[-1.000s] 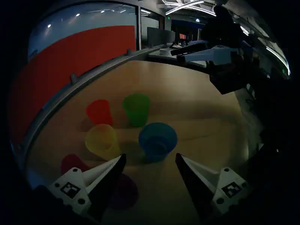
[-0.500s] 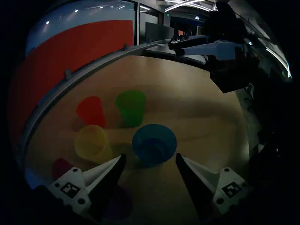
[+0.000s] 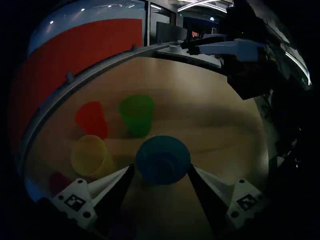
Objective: Pour water
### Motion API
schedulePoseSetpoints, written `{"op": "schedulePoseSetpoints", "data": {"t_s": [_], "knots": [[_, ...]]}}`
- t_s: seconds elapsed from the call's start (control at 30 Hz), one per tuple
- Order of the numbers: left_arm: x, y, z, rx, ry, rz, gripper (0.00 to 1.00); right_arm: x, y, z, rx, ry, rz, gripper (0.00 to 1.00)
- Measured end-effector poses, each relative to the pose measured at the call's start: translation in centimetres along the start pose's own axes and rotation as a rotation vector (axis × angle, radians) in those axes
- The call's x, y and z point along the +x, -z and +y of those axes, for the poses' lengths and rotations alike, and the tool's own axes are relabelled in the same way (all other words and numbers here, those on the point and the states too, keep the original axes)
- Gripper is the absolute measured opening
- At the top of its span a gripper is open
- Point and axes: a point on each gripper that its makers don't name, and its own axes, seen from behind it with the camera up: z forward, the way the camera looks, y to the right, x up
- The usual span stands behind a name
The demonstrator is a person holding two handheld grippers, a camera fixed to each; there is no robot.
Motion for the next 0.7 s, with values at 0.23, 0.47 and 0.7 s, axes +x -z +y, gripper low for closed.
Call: {"op": "schedulePoseSetpoints", "data": {"t_s": [0.23,0.47,0.7], "knots": [[0.14,-0.5,0.26,0.003,0.004,0.003,0.98,-0.18,0.14,0.24,-0.005,0.0,0.0,0.99],[0.18,-0.8,0.32,0.015,0.002,0.01,0.98,-0.35,0.19,0.48,-0.007,-0.007,-0.001,0.99],[0.08,-1.07,-0.07,0.042,-0.008,0.019,0.84,-0.28,0.25,0.58,-0.009,-0.004,0.002,1.0]]}}
